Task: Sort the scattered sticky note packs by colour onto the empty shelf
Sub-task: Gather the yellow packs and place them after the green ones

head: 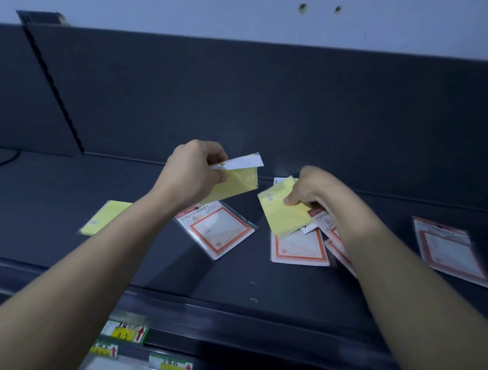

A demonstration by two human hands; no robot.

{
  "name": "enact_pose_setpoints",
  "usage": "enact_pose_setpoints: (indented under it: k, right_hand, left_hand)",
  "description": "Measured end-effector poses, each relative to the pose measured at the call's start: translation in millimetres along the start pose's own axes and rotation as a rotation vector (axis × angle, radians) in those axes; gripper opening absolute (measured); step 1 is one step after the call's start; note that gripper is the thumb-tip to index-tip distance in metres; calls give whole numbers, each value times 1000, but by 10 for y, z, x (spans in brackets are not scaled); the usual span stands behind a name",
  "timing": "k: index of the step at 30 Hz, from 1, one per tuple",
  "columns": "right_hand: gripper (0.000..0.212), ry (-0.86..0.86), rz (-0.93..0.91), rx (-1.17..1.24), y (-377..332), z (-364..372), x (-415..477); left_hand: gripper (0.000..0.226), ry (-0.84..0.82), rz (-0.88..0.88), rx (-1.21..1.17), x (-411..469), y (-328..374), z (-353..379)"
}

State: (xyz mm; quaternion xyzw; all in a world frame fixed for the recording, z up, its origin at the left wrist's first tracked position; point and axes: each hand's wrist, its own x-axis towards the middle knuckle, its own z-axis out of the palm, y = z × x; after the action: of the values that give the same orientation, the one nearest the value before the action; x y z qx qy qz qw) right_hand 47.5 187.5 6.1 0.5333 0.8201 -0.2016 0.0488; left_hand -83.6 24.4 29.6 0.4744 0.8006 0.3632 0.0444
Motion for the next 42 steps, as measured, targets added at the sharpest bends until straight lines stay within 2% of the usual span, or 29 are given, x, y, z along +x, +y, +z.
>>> enact_pose_setpoints:
  k: [6,9,11,14,16,19,25,30,34,42]
  right_hand:
    - [12,96,-254,162,-137,-78,-89]
    - [18,151,-359,241,-234,-91,-157]
    - [19,224,-373,253,-257,-111,-266]
    - [38,348,-317,274,-204,-138,-488]
    - [37,408,-284,302,-122,-139,-652]
    - [37,468,-173,403,56,-103,-968]
    - [28,569,145,615,536,167,-1881]
    - [35,693,427,572,1016,455,-2943]
    - [40,802,666,532,1335,676,-3939]
    - [31,912,1038,432,1828,1278,-6043]
  left_hand:
    - [26,28,-11,43,-147,29,-105]
    - [21,84,-23,-6,-212,19,-159]
    - [19,127,-5,-58,-240,5,-190]
    - [21,122,51,-174,-263,18,-233]
    - [20,89,116,-236,-275,58,-254]
    - [18,-10,243,-326,-344,163,-247]
    - [17,-370,471,-508,-652,423,-82]
    - [26,-630,689,-543,-1230,873,199]
    - [22,-811,837,-579,-1914,1308,380]
    - [25,-1057,1080,-713,-3670,2165,517]
